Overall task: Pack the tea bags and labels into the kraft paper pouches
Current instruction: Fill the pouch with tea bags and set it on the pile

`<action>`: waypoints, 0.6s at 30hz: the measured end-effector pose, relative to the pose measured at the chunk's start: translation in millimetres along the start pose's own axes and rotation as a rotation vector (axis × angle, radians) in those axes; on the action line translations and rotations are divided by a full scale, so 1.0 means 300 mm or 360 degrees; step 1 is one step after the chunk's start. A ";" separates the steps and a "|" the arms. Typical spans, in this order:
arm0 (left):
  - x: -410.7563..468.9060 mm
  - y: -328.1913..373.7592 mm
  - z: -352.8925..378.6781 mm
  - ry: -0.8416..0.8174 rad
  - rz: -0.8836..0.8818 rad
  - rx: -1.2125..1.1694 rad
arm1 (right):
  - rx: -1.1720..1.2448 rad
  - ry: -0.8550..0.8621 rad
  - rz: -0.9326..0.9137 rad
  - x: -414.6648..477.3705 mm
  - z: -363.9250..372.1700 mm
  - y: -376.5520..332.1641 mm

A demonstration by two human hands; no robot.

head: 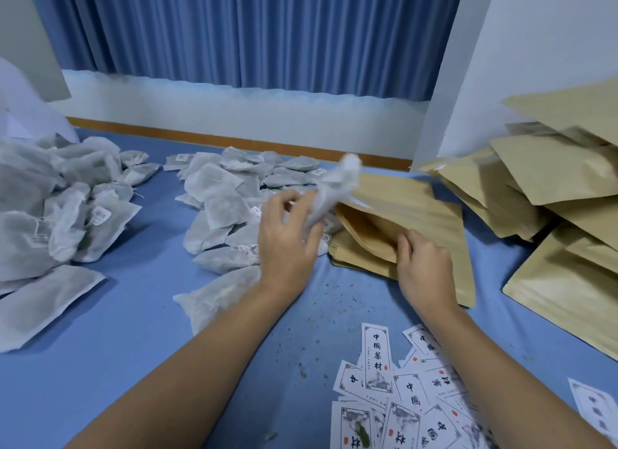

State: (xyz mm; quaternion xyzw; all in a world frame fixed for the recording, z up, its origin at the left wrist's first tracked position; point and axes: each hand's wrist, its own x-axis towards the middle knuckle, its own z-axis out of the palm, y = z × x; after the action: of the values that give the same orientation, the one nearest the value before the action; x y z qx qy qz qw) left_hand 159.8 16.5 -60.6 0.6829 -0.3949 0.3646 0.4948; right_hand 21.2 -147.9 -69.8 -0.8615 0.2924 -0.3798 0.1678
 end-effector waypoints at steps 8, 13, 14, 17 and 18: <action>-0.060 0.146 0.079 -0.0807 0.0704 0.0123 | 0.0032 -0.0051 0.0124 -0.004 -0.003 0.010; -0.079 0.195 0.116 -0.1271 0.0310 0.0401 | 0.0092 0.0013 0.0017 -0.006 0.008 0.018; -0.069 0.206 0.118 -0.1351 0.0205 0.0441 | 0.0104 0.0022 0.0013 -0.006 0.011 0.018; 0.022 0.236 0.149 -0.1670 -0.0147 0.0439 | 0.0179 0.0033 0.0045 -0.006 0.016 0.022; 0.065 0.244 0.170 -0.1789 -0.0181 0.0443 | 0.0205 0.0038 0.0056 -0.005 0.016 0.023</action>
State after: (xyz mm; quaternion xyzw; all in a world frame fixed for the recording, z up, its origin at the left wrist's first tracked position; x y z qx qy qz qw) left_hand 107.6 -50.6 -27.4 0.8503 -0.5080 -0.0326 0.1336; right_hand 21.3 -152.0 -77.3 -0.8390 0.2845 -0.4049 0.2260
